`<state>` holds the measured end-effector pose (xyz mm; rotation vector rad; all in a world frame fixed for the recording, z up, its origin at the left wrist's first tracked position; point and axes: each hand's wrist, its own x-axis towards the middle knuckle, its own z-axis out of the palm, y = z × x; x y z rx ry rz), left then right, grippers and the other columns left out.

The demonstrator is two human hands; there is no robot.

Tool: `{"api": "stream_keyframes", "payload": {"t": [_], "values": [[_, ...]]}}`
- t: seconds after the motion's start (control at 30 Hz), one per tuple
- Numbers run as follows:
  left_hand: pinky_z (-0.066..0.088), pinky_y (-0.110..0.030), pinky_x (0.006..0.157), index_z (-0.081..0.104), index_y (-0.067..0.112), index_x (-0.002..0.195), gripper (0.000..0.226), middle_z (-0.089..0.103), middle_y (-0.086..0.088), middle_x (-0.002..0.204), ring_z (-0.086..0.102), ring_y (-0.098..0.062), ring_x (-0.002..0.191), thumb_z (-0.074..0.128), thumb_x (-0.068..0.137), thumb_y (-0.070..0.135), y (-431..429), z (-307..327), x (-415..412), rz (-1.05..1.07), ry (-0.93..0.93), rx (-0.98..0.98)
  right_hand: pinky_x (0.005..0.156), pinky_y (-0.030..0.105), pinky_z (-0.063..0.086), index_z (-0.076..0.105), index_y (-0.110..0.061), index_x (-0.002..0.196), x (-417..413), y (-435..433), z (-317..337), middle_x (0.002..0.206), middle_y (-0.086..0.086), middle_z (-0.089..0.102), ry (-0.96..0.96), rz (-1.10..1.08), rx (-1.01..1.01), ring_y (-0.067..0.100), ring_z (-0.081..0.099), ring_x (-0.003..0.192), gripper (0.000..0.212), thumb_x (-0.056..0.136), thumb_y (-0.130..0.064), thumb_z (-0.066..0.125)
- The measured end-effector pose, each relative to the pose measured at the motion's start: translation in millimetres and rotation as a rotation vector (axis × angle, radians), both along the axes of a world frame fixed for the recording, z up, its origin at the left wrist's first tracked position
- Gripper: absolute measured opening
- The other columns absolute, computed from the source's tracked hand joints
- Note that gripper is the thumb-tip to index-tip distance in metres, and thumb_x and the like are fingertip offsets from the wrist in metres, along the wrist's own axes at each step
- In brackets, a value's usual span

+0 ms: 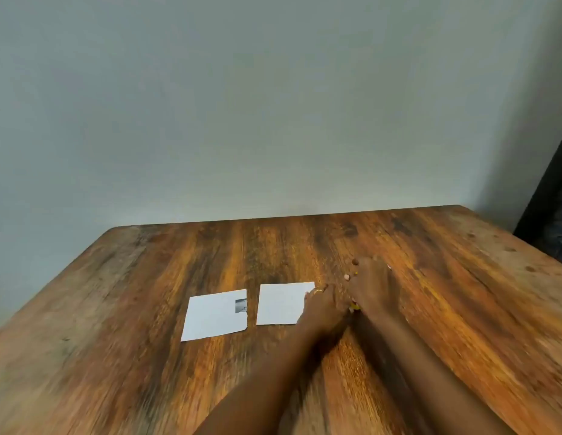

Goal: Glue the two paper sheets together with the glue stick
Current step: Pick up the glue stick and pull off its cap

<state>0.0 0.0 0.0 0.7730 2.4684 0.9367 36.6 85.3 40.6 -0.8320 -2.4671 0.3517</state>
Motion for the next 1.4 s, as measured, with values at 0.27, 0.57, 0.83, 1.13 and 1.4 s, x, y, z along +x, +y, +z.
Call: {"api": "stream_keyframes", "payload": {"t": [0.27,0.57,0.83,1.13,1.4], "values": [[0.052,-0.027,0.083,0.062,0.014,0.114,0.025,0.07,-0.007,0.109,0.065,-0.02,0.096,0.052,0.093,0.024,23.0,-4.3,4.5,0.015,0.038,0.287,0.066,0.035,0.059,0.068,-0.006,0.097,-1.3,9.7,5.1,0.088,0.01,0.07,0.013,0.041,-0.123,0.023,0.069,0.077,0.013,0.087,-0.012,0.062],[0.048,-0.015,0.068,0.065,0.019,0.121,0.039,0.073,-0.003,0.109,0.067,-0.015,0.088,0.065,0.085,0.034,4.3,5.6,2.3,0.193,0.248,0.452,0.047,0.016,0.041,0.071,-0.002,0.085,0.8,11.7,31.5,0.084,0.012,0.07,0.098,0.132,-0.386,0.01,0.056,0.061,0.015,0.084,-0.016,0.067],[0.036,-0.022,0.063,0.068,0.011,0.114,0.031,0.074,-0.013,0.097,0.068,-0.025,0.084,0.065,0.086,0.025,-39.0,30.2,-0.4,0.159,0.582,0.309,0.051,0.024,0.032,0.061,-0.001,0.085,2.7,-16.0,44.9,0.079,0.01,0.056,-0.143,0.3,-0.388,0.02,0.052,0.068,0.031,0.096,-0.026,0.046],[0.047,-0.023,0.058,0.073,0.002,0.093,0.016,0.067,-0.014,0.076,0.056,-0.011,0.06,0.069,0.08,0.011,-86.1,76.5,-12.7,0.091,-0.028,0.488,0.054,0.002,0.041,0.052,-0.011,0.083,15.2,-41.5,60.9,0.082,-0.001,0.054,0.126,0.638,-0.34,0.001,0.051,0.071,0.021,0.087,0.009,0.046],[0.054,-0.021,0.058,0.065,0.0,0.086,0.019,0.066,-0.001,0.072,0.061,-0.006,0.054,0.052,0.092,0.011,-136.2,90.8,-20.7,-0.124,-0.543,0.367,0.071,0.016,0.055,0.063,-0.014,0.075,21.3,-48.8,66.8,0.098,0.007,0.065,0.063,0.935,-0.54,0.011,0.063,0.092,0.036,0.082,0.019,0.05]]}}
